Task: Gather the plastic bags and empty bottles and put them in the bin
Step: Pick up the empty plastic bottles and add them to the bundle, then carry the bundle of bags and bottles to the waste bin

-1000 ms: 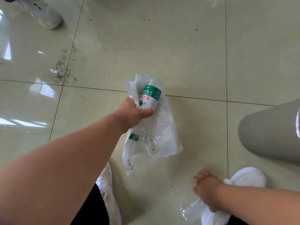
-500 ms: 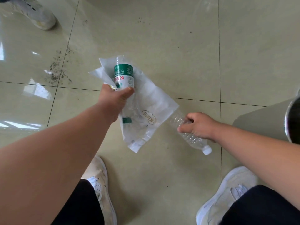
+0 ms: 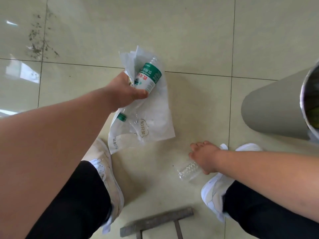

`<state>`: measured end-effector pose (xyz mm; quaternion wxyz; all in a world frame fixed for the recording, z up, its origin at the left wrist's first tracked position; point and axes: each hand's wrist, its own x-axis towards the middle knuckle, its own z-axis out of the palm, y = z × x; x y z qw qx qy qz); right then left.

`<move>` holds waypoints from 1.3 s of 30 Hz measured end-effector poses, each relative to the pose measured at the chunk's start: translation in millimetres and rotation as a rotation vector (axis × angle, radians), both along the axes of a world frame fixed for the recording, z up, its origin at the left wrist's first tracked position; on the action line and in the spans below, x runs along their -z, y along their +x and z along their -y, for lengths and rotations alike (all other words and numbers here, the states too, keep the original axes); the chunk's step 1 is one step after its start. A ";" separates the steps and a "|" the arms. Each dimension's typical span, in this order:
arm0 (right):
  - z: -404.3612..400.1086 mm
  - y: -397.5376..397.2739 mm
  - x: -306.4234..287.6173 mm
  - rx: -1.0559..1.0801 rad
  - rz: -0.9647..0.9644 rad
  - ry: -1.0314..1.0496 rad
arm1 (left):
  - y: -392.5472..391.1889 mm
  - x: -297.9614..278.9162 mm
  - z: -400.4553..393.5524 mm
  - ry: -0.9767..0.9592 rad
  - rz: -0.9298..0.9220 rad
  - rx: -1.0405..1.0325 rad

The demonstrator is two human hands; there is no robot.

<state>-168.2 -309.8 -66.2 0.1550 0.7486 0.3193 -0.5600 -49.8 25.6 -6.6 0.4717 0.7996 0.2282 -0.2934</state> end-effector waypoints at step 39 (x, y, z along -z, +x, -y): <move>160.9 167.2 -362.1 1.731 0.651 1.294 | 88.8 -286.4 318.2 -0.270 0.534 0.114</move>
